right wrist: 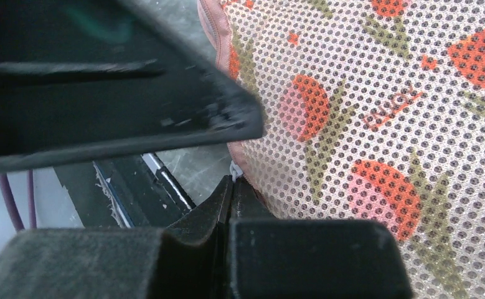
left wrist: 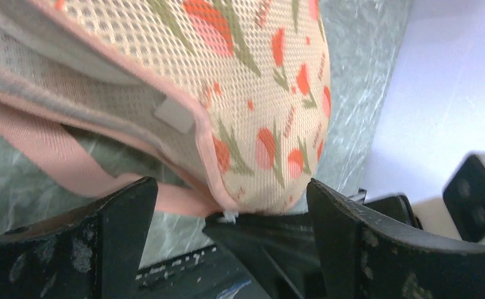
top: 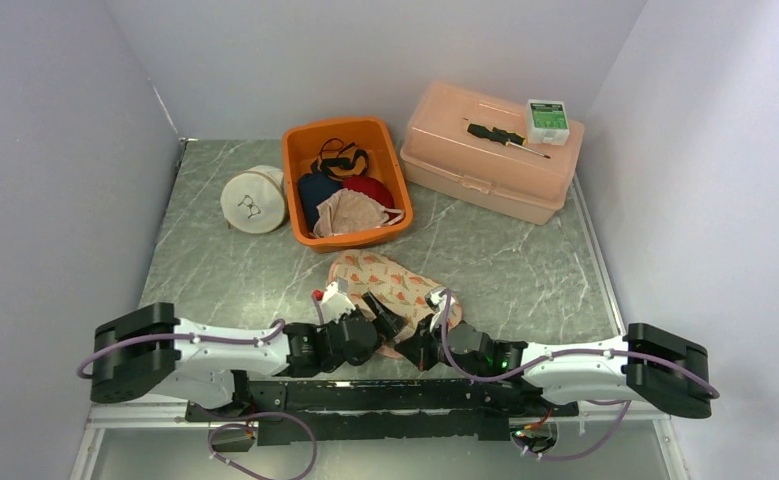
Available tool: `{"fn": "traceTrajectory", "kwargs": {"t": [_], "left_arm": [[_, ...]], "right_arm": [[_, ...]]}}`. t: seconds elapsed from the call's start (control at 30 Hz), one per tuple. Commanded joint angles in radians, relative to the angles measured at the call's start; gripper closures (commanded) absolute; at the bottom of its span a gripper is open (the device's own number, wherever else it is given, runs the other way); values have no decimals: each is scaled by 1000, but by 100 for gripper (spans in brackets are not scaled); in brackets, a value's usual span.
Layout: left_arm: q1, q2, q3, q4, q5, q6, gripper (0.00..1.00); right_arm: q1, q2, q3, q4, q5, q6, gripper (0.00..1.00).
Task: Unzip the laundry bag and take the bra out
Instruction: Unzip the laundry bag at the center of the board.
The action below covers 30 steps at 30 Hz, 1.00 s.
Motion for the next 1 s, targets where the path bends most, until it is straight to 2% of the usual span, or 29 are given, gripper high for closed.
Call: {"fn": "traceTrajectory", "kwargs": {"t": [0.0, 0.23, 0.27, 0.53, 0.7, 0.73, 0.97], "left_arm": [[37, 88, -18, 213, 57, -74, 5], [51, 120, -74, 219, 12, -196, 5], [56, 115, -73, 206, 9, -195, 8], [79, 98, -75, 174, -11, -168, 60], [96, 68, -103, 152, -28, -173, 94], [99, 58, -105, 139, -34, -173, 97], [102, -58, -105, -32, -95, -165, 97]], "right_arm": [[5, -15, 15, 55, -19, -22, 100], [6, 0, 3, 75, -27, -20, 100], [5, 2, 0, 76, -27, -19, 100], [6, -43, -12, 32, -12, -11, 100], [13, -126, -9, -55, -2, -2, 100], [16, -150, -6, -80, 3, 1, 100], [22, -307, 15, -316, 72, 48, 100]]}}
